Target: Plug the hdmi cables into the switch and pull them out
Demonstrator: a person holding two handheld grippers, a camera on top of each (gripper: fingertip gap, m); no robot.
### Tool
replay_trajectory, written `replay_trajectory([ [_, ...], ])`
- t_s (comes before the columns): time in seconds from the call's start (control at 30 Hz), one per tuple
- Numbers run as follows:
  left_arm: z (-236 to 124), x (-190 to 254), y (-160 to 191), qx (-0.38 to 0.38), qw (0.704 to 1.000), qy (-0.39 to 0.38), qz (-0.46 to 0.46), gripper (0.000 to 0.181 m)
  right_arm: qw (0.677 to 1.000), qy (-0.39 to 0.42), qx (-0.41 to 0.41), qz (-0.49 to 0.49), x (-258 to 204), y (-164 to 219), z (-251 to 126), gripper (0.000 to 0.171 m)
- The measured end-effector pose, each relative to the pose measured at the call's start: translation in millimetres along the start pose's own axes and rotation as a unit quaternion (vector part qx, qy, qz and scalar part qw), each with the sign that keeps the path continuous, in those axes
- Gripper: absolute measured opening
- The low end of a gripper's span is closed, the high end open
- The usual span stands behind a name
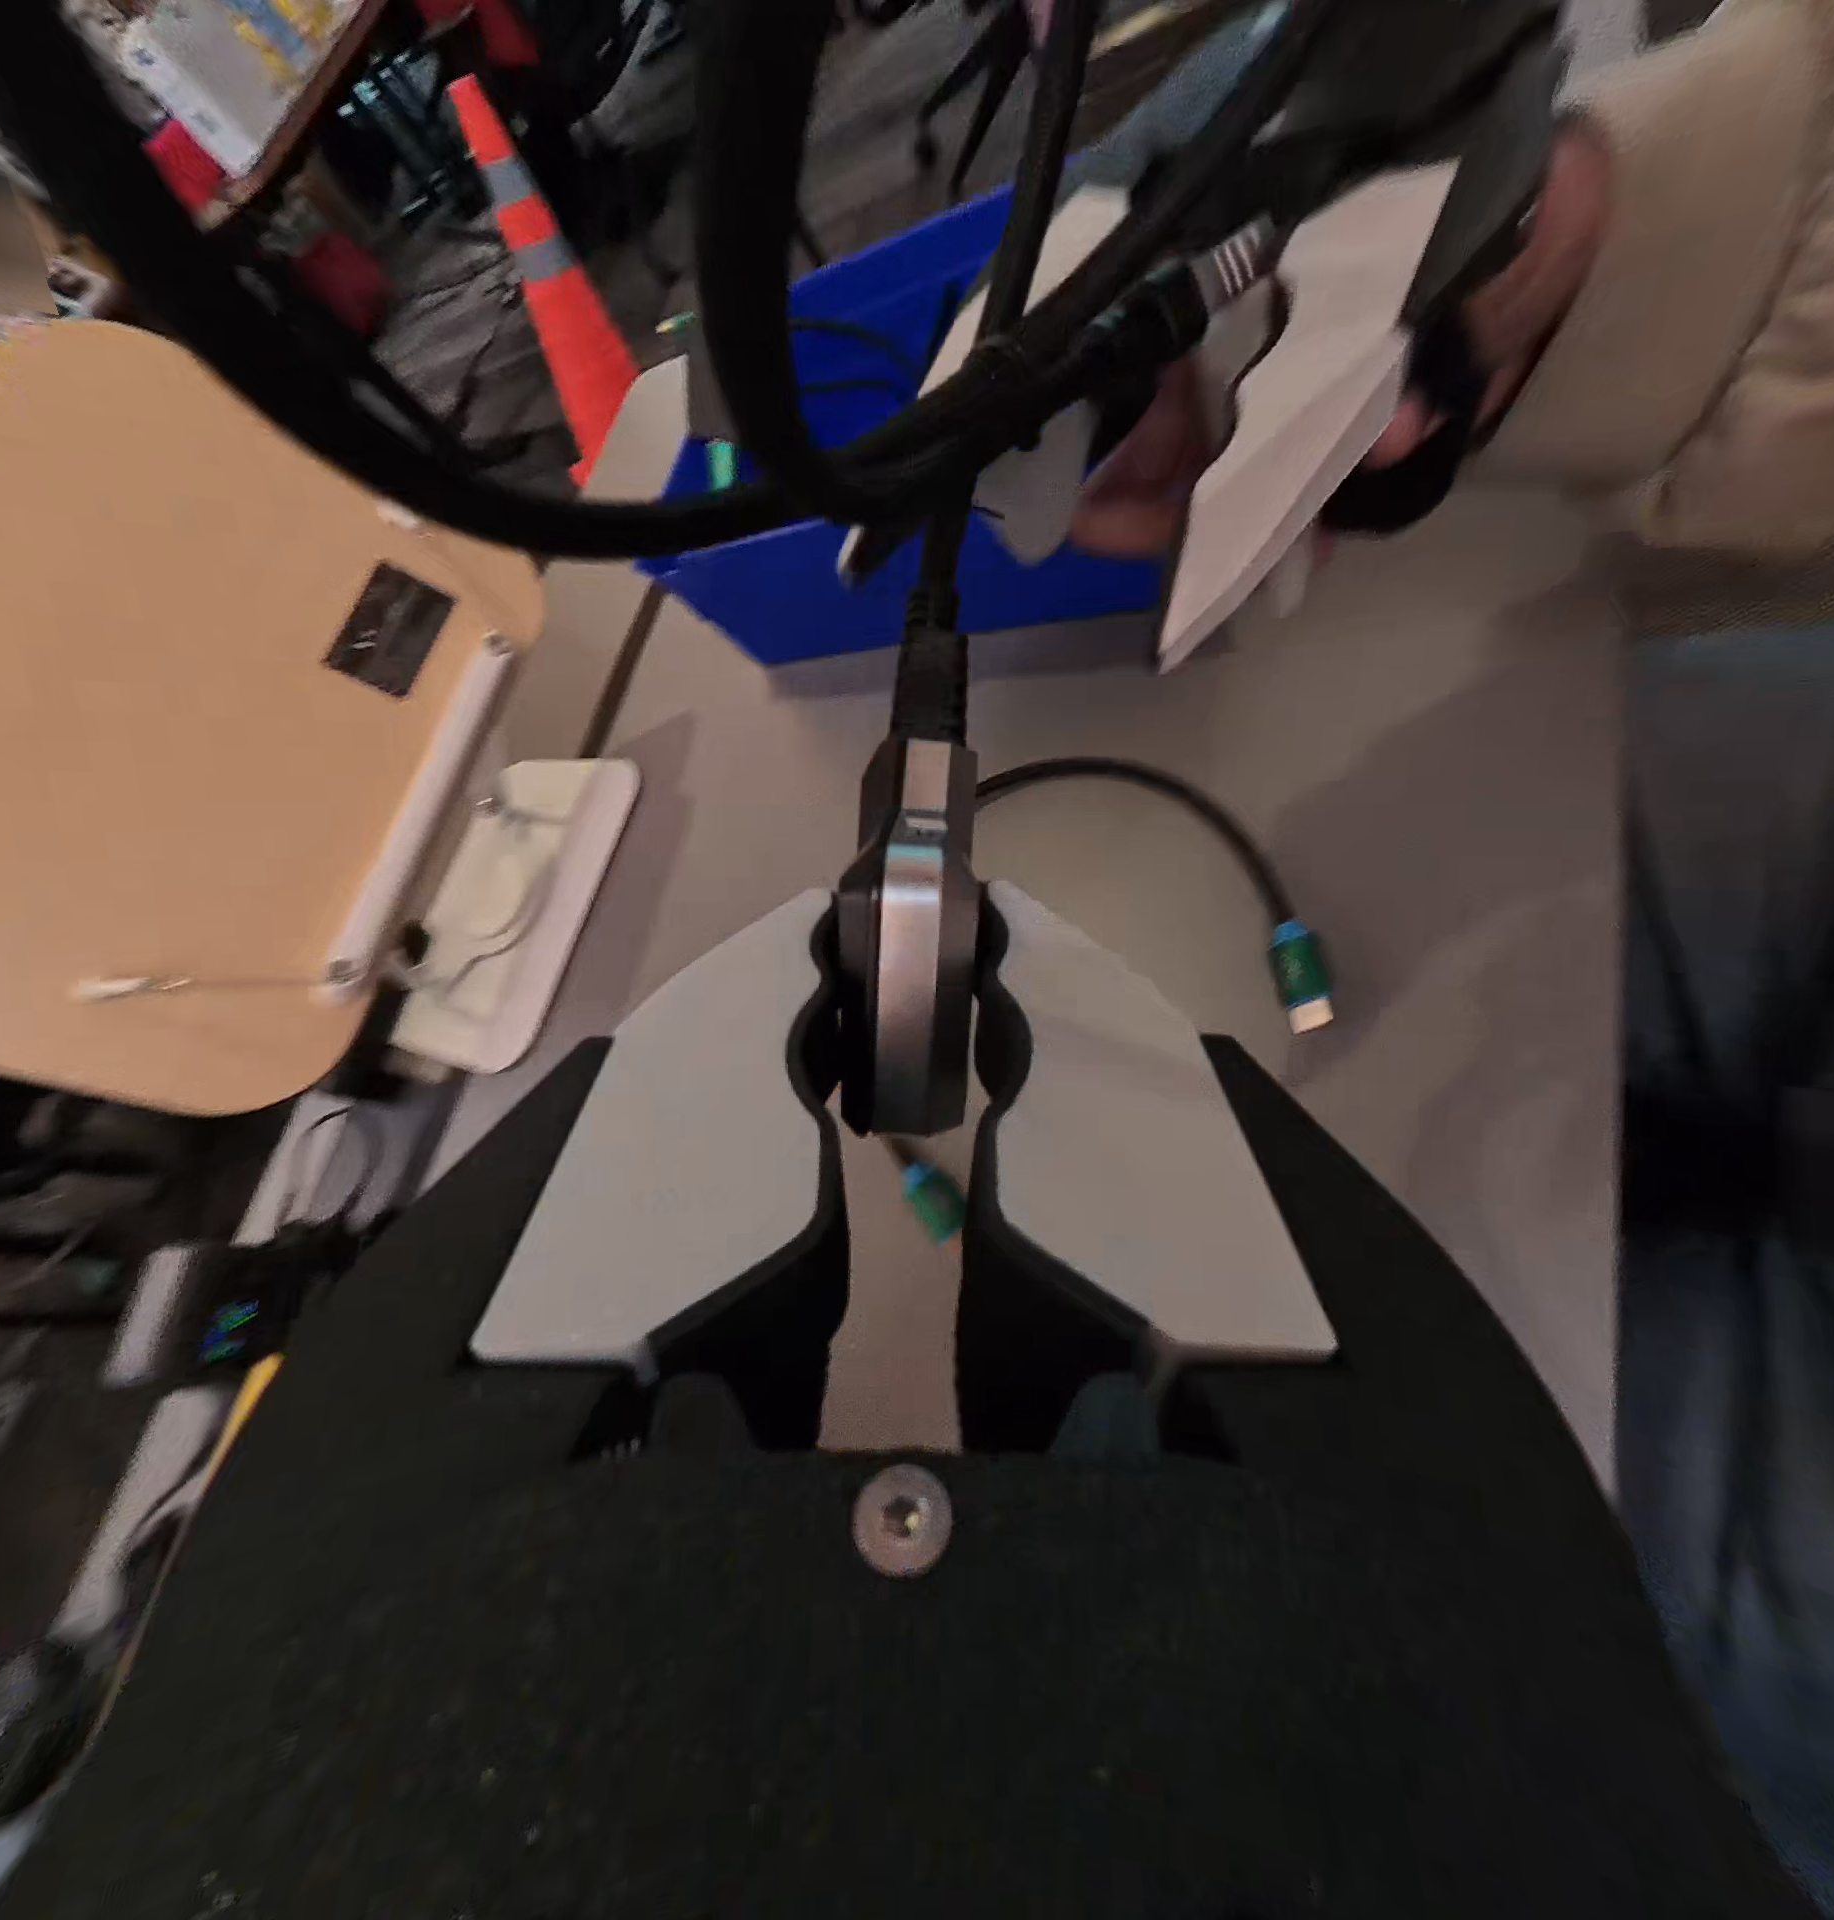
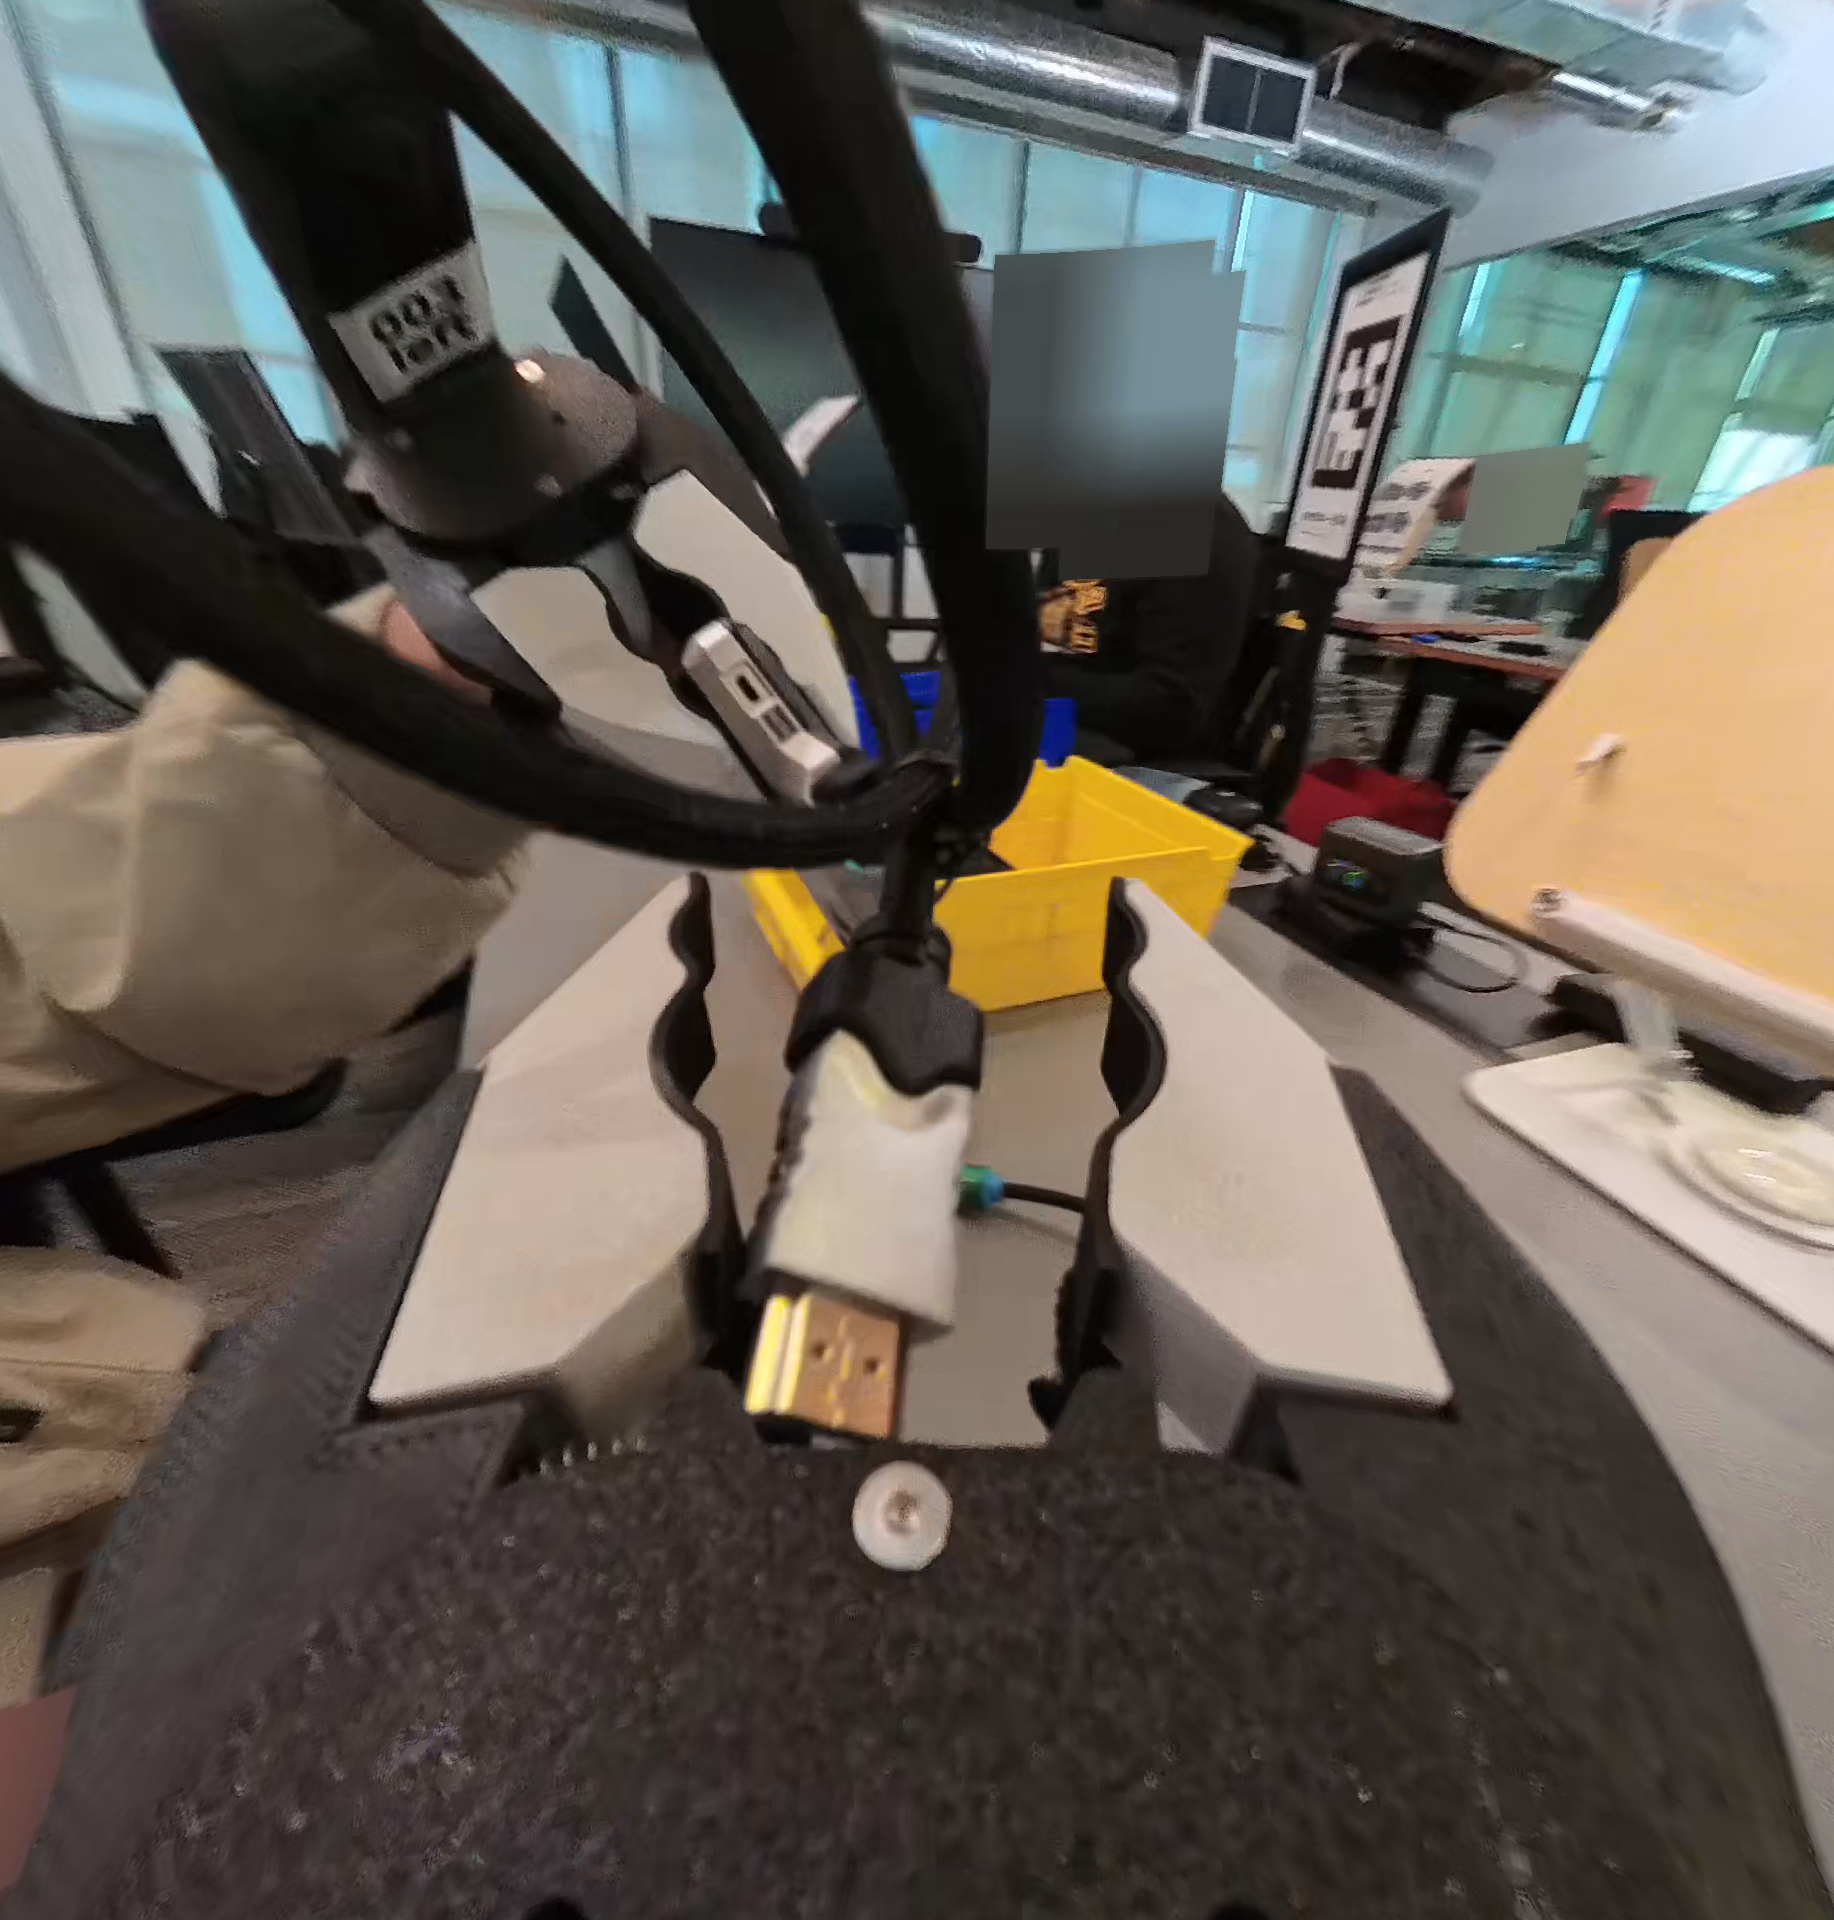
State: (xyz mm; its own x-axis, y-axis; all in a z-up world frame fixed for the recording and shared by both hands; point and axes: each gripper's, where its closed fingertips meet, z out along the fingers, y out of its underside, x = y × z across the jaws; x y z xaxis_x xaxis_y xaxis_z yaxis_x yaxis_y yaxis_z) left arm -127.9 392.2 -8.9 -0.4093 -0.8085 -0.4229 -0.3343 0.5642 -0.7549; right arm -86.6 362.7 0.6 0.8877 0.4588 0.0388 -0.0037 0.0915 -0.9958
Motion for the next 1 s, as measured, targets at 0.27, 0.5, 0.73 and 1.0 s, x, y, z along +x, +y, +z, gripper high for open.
replay_trajectory([
  [0.27,18,25,-6,0.014,0.995,0.096,-0.028,0.021,0.998,-0.063,0.02,0.0,-16,11,-2,0.02],
  [0.5,5,10,-30,0.124,0.985,0.054,-0.108,0.043,0.987,-0.116,0.066,0.085,-16,7,-1,0.016],
  [0.73,-5,14,-4,0.325,0.905,-0.001,-0.273,0.078,0.947,-0.137,0.201,0.212,-7,-12,-10,0.014],
  [1.0,-20,26,-25,0.512,0.806,-0.061,-0.291,0.07,0.833,-0.205,0.353,0.374,-24,-22,-5,0.015],
])
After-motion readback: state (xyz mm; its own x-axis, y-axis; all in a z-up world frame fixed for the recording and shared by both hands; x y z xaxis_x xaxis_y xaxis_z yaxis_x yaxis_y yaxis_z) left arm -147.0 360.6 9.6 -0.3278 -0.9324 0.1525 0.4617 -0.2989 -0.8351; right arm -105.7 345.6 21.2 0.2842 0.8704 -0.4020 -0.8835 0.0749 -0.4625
